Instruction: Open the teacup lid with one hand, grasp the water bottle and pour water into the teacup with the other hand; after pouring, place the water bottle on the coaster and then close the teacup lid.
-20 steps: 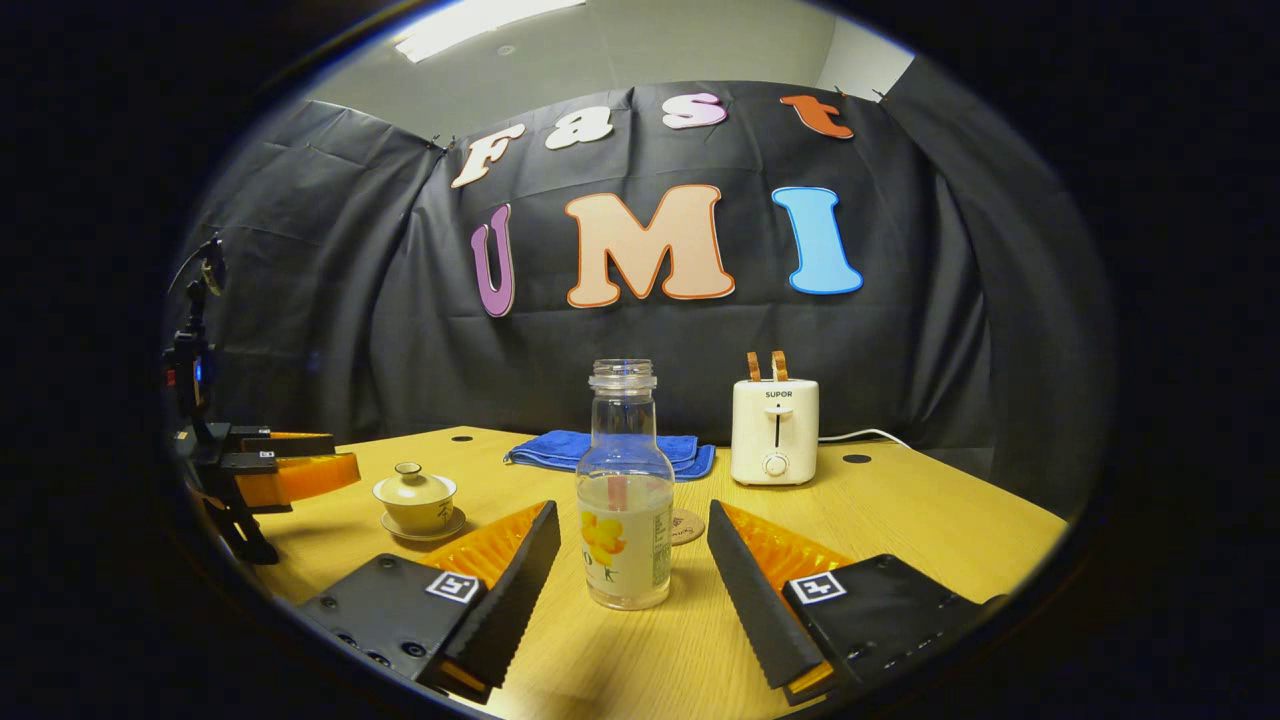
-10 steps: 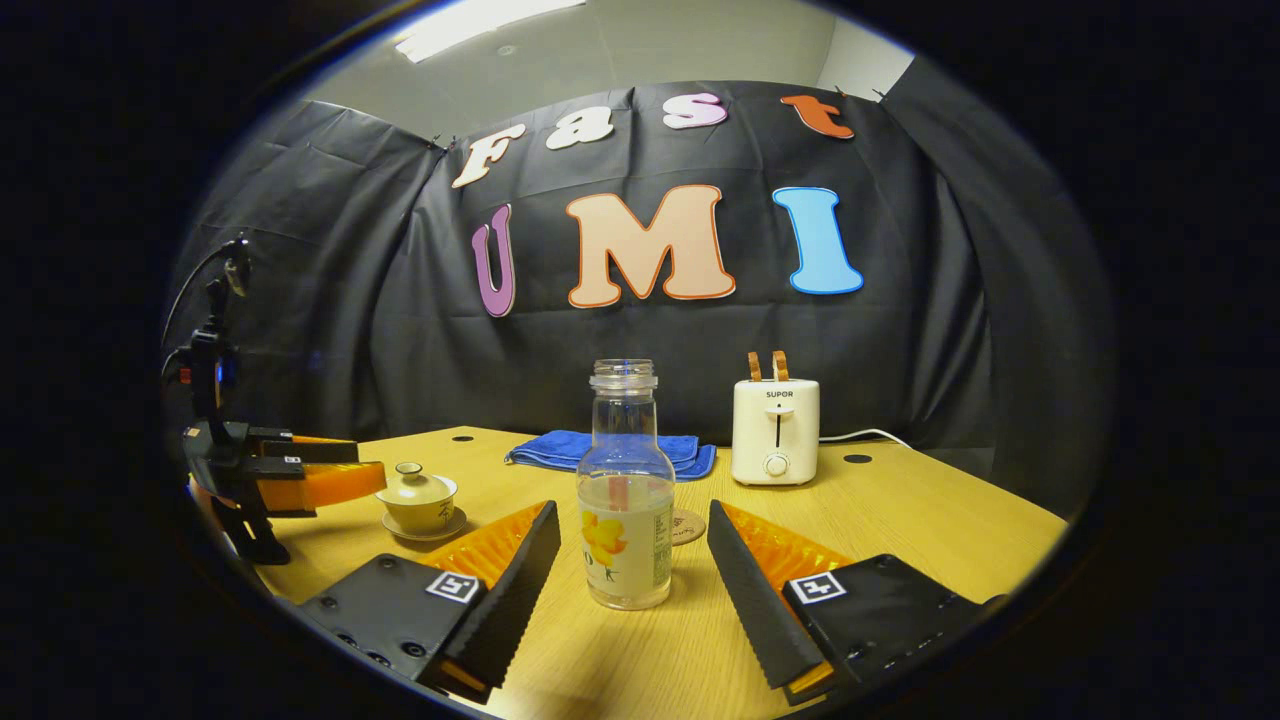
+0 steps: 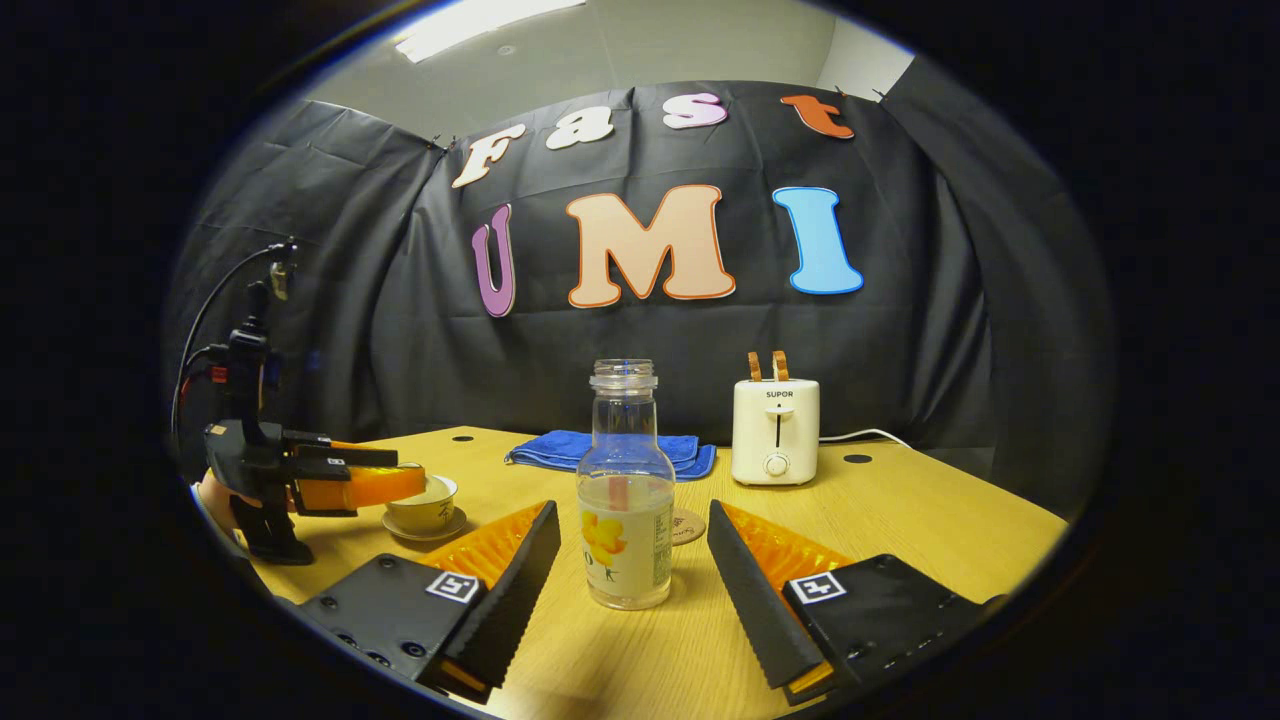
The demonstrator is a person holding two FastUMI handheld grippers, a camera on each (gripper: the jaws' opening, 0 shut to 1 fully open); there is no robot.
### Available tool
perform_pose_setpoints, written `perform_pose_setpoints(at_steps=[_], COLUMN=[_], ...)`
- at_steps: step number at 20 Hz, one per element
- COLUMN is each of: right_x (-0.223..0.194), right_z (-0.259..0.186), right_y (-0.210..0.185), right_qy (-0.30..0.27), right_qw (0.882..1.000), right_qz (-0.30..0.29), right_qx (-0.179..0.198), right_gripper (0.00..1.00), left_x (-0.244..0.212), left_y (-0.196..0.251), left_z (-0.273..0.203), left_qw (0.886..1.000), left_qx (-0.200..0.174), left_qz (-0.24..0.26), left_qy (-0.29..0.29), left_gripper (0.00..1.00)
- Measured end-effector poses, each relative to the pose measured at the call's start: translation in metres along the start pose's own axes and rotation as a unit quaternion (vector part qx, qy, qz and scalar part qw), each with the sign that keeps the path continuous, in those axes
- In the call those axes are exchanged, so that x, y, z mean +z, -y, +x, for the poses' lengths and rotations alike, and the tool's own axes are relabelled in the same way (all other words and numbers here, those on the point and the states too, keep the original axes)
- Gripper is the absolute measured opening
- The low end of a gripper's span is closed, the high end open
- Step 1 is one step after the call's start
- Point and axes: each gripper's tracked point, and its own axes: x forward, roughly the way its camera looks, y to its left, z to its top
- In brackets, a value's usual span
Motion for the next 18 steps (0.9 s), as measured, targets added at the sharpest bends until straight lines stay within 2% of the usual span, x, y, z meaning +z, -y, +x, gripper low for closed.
perform_pose_setpoints(at_steps=[2,4,10,11,16,18], right_x=[0.0,0.0,0.0,0.0,-0.001,-0.001], right_z=[0.0,0.0,0.0,0.0,0.0,0.0], right_y=[0.0,-0.001,-0.002,-0.002,-0.002,-0.002], right_qy=[0.0,0.0,0.0,0.0,0.0,0.0], right_qw=[1.0,1.0,1.0,1.0,1.0,1.0], right_qz=[0.0,0.0,0.0,0.0,0.0,0.0], right_qx=[0.0,0.001,0.004,0.004,0.004,0.004], right_gripper=[0.92,0.95,0.92,0.96,0.95,0.95], left_x=[-0.001,0.0,-0.001,-0.001,0.002,0.003], left_y=[0.001,-0.001,-0.005,-0.003,-0.002,-0.001], left_z=[0.005,0.009,0.013,0.013,0.014,0.014], left_qw=[1.0,1.0,1.0,1.0,1.0,1.0], left_qx=[-0.001,0.004,0.014,0.013,0.012,0.009], left_qz=[0.003,0.006,0.012,0.015,0.017,0.014], left_qy=[-0.005,-0.007,-0.009,-0.009,-0.005,0.0], left_gripper=[0.73,0.72,0.43,0.43,0.3,0.3])
